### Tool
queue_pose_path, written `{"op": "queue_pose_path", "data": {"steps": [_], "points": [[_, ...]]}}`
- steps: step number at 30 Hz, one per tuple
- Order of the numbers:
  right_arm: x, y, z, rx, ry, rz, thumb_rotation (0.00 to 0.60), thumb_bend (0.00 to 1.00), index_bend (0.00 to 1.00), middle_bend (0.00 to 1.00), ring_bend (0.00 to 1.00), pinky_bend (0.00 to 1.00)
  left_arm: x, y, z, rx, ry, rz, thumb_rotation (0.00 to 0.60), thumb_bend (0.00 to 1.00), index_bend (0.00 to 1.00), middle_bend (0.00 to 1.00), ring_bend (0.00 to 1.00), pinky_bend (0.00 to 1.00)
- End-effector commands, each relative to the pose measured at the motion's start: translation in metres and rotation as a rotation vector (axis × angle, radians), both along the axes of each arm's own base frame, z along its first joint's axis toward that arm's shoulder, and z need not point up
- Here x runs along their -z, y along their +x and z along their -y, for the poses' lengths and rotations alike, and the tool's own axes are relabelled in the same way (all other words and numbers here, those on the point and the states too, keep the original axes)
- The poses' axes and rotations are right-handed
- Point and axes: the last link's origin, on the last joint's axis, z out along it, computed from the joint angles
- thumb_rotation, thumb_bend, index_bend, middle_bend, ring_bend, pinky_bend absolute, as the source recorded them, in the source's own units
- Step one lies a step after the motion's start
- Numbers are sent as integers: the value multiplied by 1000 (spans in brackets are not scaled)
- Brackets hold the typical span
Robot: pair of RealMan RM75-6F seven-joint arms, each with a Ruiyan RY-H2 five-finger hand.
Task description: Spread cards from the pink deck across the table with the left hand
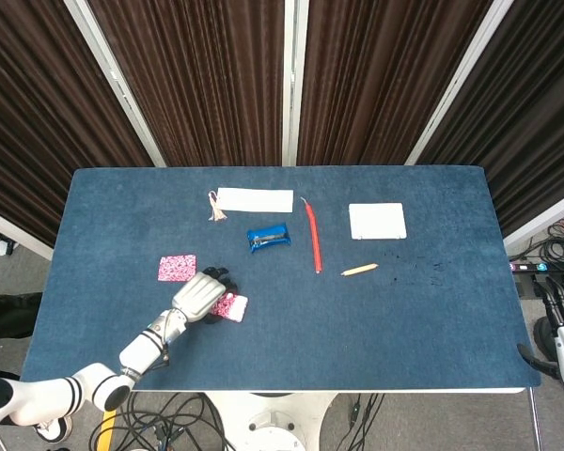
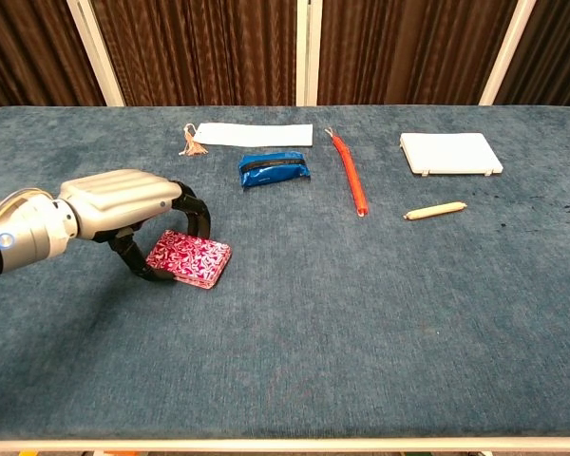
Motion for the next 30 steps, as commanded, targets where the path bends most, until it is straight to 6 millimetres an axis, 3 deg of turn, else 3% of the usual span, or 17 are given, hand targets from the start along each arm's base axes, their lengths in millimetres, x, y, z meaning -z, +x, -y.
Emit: {"op": "queue_pose_path", "data": {"steps": [1, 17, 30], "points": [[0, 0, 0, 0, 0, -1, 600, 104, 0, 0, 0, 0, 0, -1, 0, -4, -2, 2, 600, 245, 368, 374, 143, 224], [-1, 1, 0, -1, -4, -2, 600, 104, 0, 0, 0, 0, -5, 1, -2, -17, 0, 59, 600, 251, 379, 385, 161, 224], [-1, 2, 1, -1, -2, -2, 600, 104, 0, 0, 0, 0, -22, 14, -26, -7, 57, 64, 600, 251, 379, 385, 161, 222]]}}
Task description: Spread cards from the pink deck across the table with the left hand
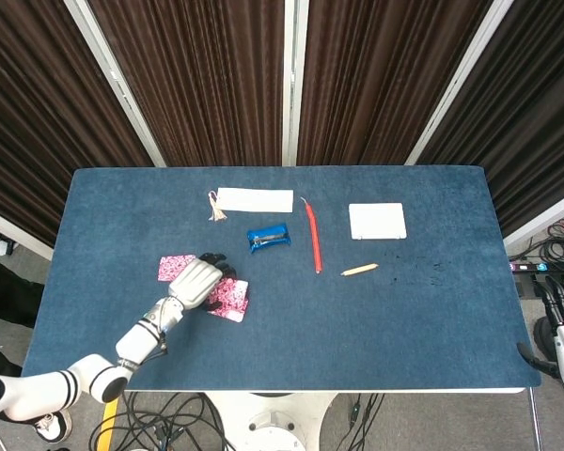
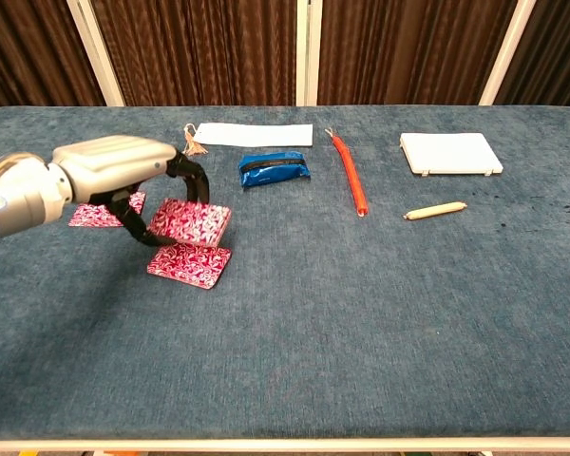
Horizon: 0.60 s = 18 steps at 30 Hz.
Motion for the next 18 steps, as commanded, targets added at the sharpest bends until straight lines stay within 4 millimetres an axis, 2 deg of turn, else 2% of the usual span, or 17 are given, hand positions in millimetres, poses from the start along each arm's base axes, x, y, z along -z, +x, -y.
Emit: {"op": "queue_pose_path", "data": {"steps": [1, 18], "points": [[0, 0, 0, 2, 0, 2, 600, 104, 0, 0, 0, 0, -1, 4, -8, -8, 4, -1, 600, 252, 379, 385, 160, 222], [-7, -8, 1, 33, -16, 6, 600, 104, 0, 0, 0, 0, 22, 20, -44, -55, -13, -5, 600, 251, 380, 385, 160, 221]]}}
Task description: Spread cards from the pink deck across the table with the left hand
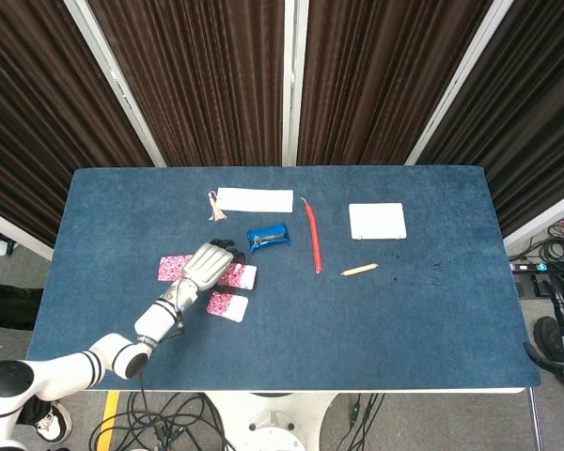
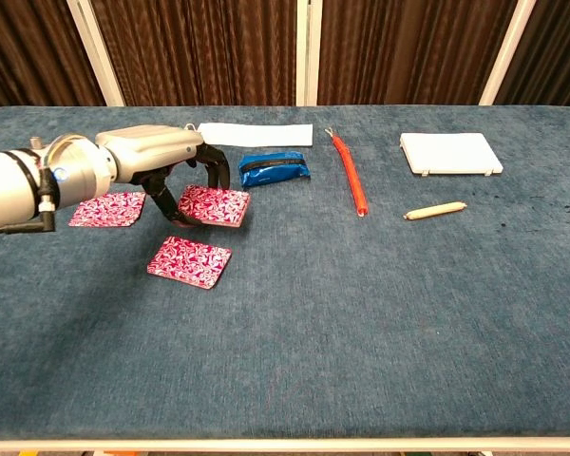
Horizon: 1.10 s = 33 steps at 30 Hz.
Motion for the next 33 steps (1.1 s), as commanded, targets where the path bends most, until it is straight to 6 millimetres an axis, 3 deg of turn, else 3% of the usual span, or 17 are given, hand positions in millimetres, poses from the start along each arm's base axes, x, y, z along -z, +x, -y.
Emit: {"op": "queue_pose_path", "data": {"steps": [1, 7, 17, 21, 27, 33], "points": [[-1, -1, 1, 5, -2, 1, 600, 104, 0, 0, 0, 0, 3, 3, -6, 0, 2, 3, 600, 251, 380, 386, 160, 221], [0, -3, 4, 13, 2, 4, 600, 104, 0, 0, 0, 0, 6, 1, -11, -2, 4, -5, 600, 250, 370, 377, 160, 221], [-2, -3, 3, 10, -7, 3, 600, 105, 0, 0, 0, 0, 4, -2, -12, 14, 19, 20, 600, 197, 143, 210, 130, 218], [-2, -2, 2, 7, -4, 2, 600, 105, 0, 0, 0, 0, 1, -5, -10, 19, 23, 23, 600, 191, 131, 193, 124, 217], [-2, 0, 3, -1, -8, 2, 600, 104, 0, 0, 0, 0, -14, -11, -4, 27, 53, 30, 600, 189, 132, 194, 124, 217], [-1, 3, 3, -14, -7, 5, 600, 105, 0, 0, 0, 0, -47, -32, 12, 7, 127, 13, 600, 187, 139, 196, 124, 217]]}}
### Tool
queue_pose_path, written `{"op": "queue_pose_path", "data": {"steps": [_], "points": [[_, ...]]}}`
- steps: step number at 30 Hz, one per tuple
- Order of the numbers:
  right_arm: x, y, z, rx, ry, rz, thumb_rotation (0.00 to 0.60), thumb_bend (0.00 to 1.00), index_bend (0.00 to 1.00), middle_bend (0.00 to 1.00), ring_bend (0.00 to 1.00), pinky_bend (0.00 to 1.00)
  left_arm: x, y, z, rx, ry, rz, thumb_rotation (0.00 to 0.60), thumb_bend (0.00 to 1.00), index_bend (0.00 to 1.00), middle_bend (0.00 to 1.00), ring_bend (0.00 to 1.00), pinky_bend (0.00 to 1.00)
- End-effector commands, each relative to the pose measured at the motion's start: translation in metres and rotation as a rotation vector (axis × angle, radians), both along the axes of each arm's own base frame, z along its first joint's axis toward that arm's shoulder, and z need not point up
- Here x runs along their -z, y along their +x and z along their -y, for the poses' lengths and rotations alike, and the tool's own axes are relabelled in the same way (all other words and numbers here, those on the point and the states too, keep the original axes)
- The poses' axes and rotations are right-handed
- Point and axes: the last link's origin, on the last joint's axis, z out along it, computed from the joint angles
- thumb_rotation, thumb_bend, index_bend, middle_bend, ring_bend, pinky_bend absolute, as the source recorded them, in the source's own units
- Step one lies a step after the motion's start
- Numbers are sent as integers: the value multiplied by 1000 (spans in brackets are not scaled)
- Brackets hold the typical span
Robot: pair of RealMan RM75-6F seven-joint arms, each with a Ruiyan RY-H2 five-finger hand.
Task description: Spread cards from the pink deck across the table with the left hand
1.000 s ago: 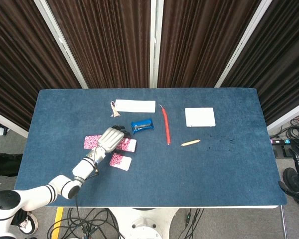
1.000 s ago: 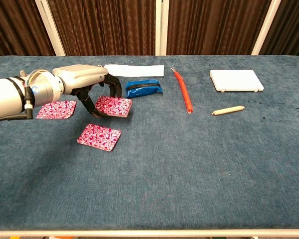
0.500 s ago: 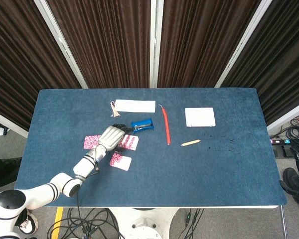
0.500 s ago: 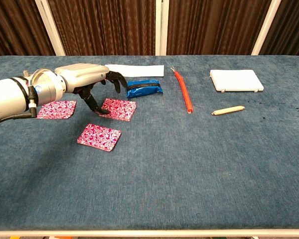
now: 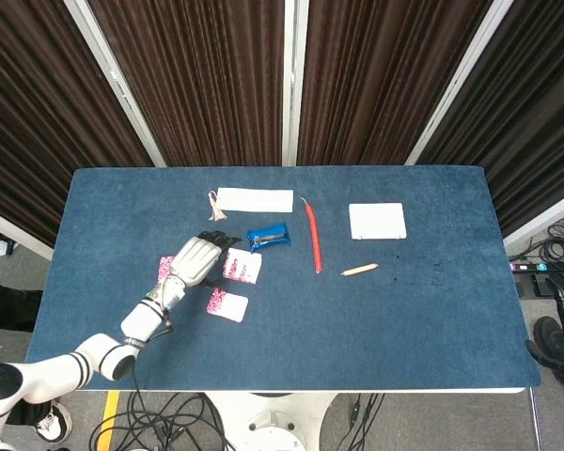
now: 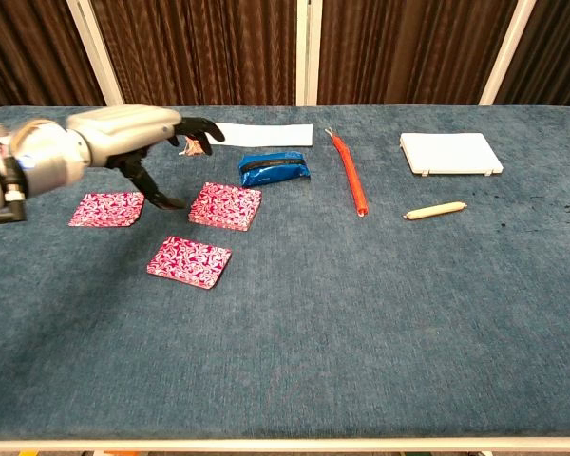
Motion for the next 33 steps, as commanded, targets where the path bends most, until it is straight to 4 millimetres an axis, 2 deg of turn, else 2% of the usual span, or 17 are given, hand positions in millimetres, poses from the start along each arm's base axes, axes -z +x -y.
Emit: {"op": "queue_pose_path", "data": {"steps": [1, 9, 12, 16, 24, 28, 33], "points": [[2, 1, 1, -6, 6, 3, 600, 105, 0, 0, 0, 0, -26, -21, 15, -37, 58, -23, 600, 185, 143, 196, 124, 217], [14, 8, -1, -45, 39, 2, 600, 103, 0, 0, 0, 0, -75, -73, 55, -149, 188, -105, 600, 139, 172, 222, 124, 205], [18, 11, -4, -66, 46, 1, 600, 102, 0, 0, 0, 0, -91, -92, 74, -170, 256, -129, 600, 126, 185, 224, 124, 205], [22, 15, -8, -85, 56, -2, 600, 101, 0, 0, 0, 0, -109, -115, 111, -233, 334, -94, 600, 123, 187, 224, 123, 204], [27, 22, -7, -96, 73, 0, 600, 101, 0, 0, 0, 0, -135, -156, 177, -375, 468, -46, 600, 117, 187, 224, 123, 185], [29, 20, -6, -87, 80, 6, 600, 101, 0, 0, 0, 0, -143, -169, 197, -422, 514, -30, 600, 115, 187, 224, 123, 185], [34, 19, -5, -86, 104, 19, 600, 101, 0, 0, 0, 0, -151, -179, 209, -457, 546, -12, 600, 115, 188, 225, 123, 185]]}}
